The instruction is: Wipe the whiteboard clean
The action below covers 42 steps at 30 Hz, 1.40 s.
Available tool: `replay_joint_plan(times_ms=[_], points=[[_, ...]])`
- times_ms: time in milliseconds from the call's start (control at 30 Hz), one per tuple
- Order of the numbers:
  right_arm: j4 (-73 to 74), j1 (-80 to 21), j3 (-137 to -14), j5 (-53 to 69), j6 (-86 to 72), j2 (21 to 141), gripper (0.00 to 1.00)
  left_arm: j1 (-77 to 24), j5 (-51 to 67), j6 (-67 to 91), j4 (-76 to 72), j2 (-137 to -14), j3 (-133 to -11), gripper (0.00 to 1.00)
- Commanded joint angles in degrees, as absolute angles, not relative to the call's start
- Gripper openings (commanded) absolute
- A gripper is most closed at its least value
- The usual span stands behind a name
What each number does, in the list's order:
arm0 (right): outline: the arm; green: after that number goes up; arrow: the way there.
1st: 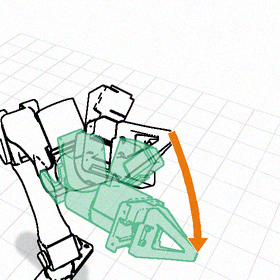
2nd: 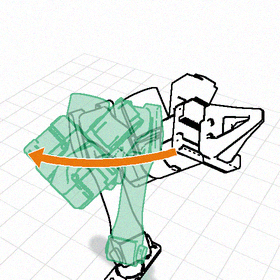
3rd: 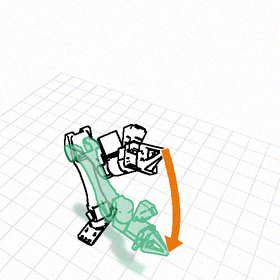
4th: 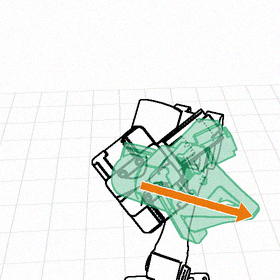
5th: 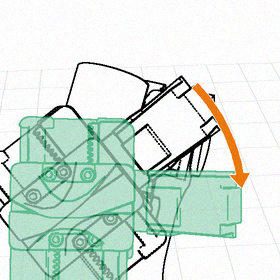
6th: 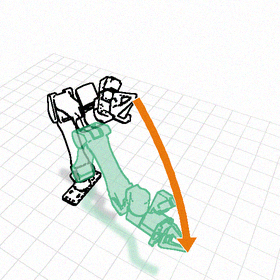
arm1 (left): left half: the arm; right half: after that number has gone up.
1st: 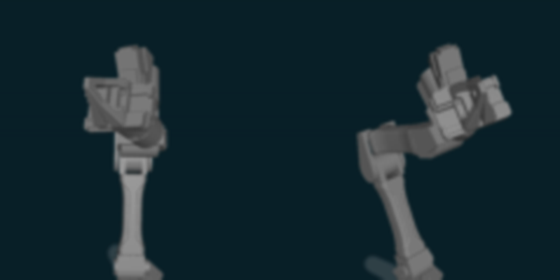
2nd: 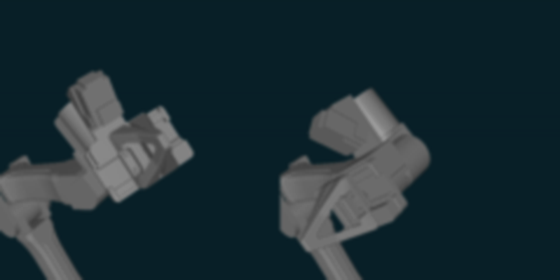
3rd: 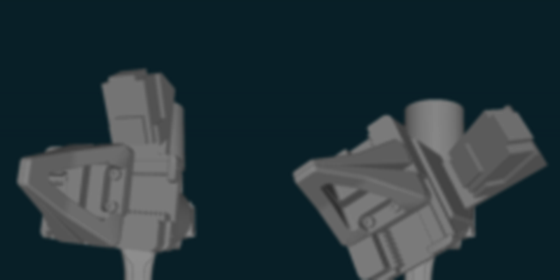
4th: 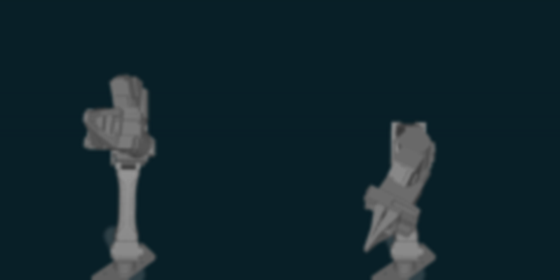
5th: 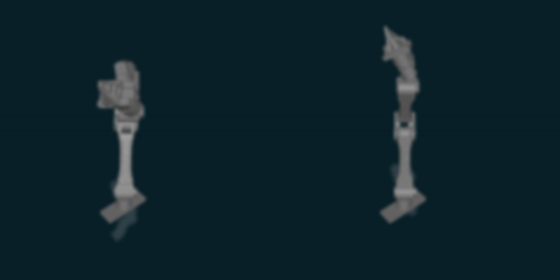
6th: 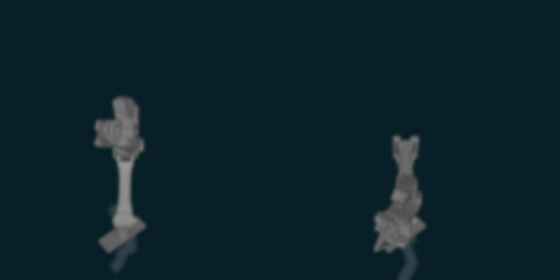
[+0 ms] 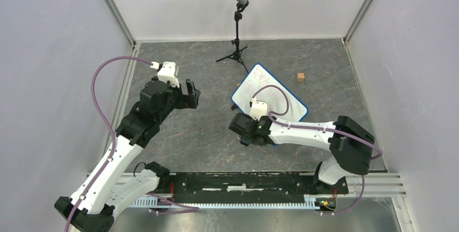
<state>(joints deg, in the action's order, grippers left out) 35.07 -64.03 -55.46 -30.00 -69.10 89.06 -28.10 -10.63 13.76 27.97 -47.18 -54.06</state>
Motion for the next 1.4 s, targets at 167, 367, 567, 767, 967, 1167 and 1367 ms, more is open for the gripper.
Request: replay_joint_plan(times_ms=[167, 367, 567, 767, 967, 1167, 1367], points=[[37.31, -64.34, -58.68, -31.33, -75.96, 93.0, 0.67, -29.69, -13.84, 11.36, 27.76, -46.38, -54.52, 1.0], [36.07, -64.34, -59.53, -31.5, -75.34, 94.73, 0.63, -30.28, -15.33, 10.68, 27.16, -46.25, -53.2, 1.0], [35.74, -64.34, -61.07, -32.89, -74.47, 96.6, 0.59, -30.5, -15.65, 10.55, 26.9, -46.01, -52.56, 1.0], [36.23, -64.53, -62.49, -33.84, -73.42, 98.92, 0.53, -30.5, -15.81, 10.46, 26.72, -45.7, -52.24, 1.0], [37.08, -65.12, -63.97, -35.76, -72.34, 100.34, 0.53, -30.5, -15.73, 10.46, 26.65, -45.7, -52.04, 1.0], [39.38, -65.4, -65.24, -38.16, -72.31, 102.05, 0.53, -30.5, -15.73, 10.54, 26.46, -45.7, -51.78, 1.0], [40.27, -65.39, -65.22, -38.89, -72.66, 103.1, 0.53, -30.5, -15.77, 10.55, 26.19, -45.79, -51.6, 1.0]])
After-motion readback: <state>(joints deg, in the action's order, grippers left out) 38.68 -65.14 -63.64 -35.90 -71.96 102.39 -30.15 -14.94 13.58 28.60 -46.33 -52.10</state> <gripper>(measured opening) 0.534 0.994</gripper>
